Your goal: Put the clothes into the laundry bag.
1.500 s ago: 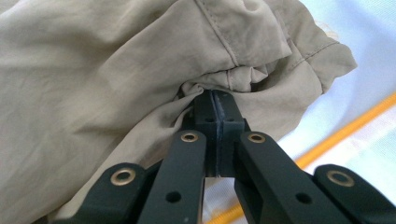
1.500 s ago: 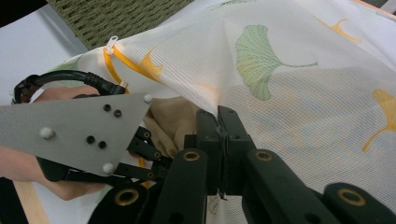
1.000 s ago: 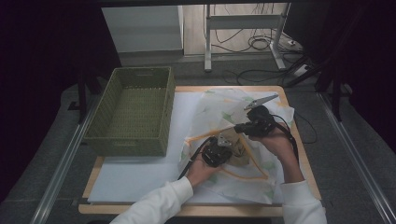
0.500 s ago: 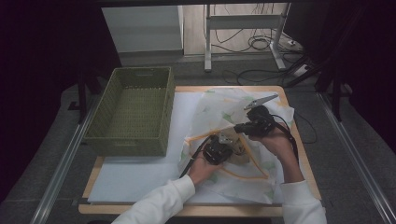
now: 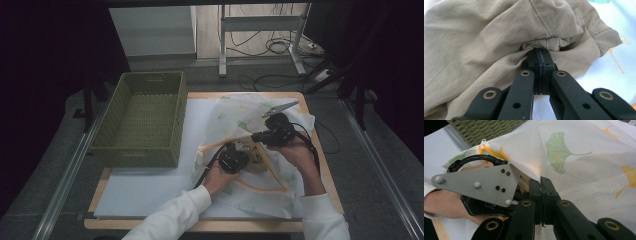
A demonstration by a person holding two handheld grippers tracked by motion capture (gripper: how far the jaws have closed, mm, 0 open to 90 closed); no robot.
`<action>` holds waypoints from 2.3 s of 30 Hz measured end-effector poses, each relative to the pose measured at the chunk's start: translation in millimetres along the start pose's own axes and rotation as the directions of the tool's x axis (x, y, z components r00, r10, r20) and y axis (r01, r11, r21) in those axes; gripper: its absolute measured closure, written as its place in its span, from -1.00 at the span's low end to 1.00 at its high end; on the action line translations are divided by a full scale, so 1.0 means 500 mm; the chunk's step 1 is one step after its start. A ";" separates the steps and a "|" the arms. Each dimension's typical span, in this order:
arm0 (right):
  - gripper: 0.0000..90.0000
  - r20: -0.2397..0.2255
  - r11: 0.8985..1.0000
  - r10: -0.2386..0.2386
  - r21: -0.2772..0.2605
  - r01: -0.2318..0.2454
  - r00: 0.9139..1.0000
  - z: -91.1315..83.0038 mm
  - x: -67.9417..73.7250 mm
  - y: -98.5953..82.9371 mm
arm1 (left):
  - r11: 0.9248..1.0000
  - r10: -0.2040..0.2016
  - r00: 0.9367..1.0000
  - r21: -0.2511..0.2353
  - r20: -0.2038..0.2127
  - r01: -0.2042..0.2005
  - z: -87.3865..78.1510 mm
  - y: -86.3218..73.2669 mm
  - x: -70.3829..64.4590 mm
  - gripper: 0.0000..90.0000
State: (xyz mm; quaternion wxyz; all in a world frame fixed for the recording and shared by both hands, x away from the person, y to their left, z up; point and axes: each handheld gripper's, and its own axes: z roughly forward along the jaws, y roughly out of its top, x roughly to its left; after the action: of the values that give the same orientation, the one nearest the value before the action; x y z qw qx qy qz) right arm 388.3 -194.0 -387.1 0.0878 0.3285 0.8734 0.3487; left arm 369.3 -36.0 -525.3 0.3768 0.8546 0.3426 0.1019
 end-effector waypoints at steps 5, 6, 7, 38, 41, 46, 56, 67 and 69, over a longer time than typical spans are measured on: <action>0.95 0.000 1.000 0.001 -0.001 -0.001 1.000 0.001 -0.002 -0.001 | 1.000 0.000 1.000 0.005 0.018 0.000 -0.010 -0.009 -0.006 1.00; 0.95 0.001 1.000 0.003 0.001 -0.003 1.000 0.001 -0.002 -0.001 | 1.000 -0.003 1.000 0.003 0.024 0.003 -0.012 -0.012 -0.006 1.00; 0.95 0.001 1.000 0.003 0.002 -0.003 1.000 0.002 -0.002 -0.001 | 1.000 0.012 0.999 0.011 0.031 -0.012 -0.017 -0.014 -0.006 1.00; 0.95 -0.007 1.000 0.001 0.005 -0.001 1.000 0.001 -0.001 -0.005 | 1.000 0.002 0.991 -0.007 0.134 -0.001 -0.200 -0.148 0.014 0.99; 0.94 -0.012 1.000 -0.003 0.012 0.003 1.000 0.004 0.000 -0.006 | 1.000 0.006 0.990 -0.019 0.140 -0.003 -0.228 -0.166 0.019 0.99; 0.94 -0.021 1.000 -0.003 0.030 0.003 1.000 0.015 0.001 -0.010 | 0.999 0.016 0.993 -0.043 0.120 -0.011 -0.272 -0.192 0.017 0.99; 0.94 -0.058 0.998 -0.035 0.059 0.038 0.998 0.042 0.020 -0.015 | 0.998 -0.040 0.995 -0.045 0.092 0.044 -0.320 -0.237 0.055 0.88; 0.94 -0.072 0.992 -0.043 0.113 0.051 0.997 0.084 0.029 -0.024 | 0.996 -0.034 0.999 -0.087 0.019 0.036 -0.329 -0.251 0.058 -0.19; 0.94 -0.068 0.992 -0.045 0.119 0.052 0.997 0.086 0.032 -0.026 | 0.994 -0.041 0.999 -0.096 0.018 0.043 -0.329 -0.253 0.060 -0.23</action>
State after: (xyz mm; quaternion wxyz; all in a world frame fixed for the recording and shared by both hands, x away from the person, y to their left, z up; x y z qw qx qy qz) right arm 385.7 -167.1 -426.4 0.0479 0.3004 0.9029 0.3038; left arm 256.1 139.0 -503.7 0.4225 0.8288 0.3520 0.1035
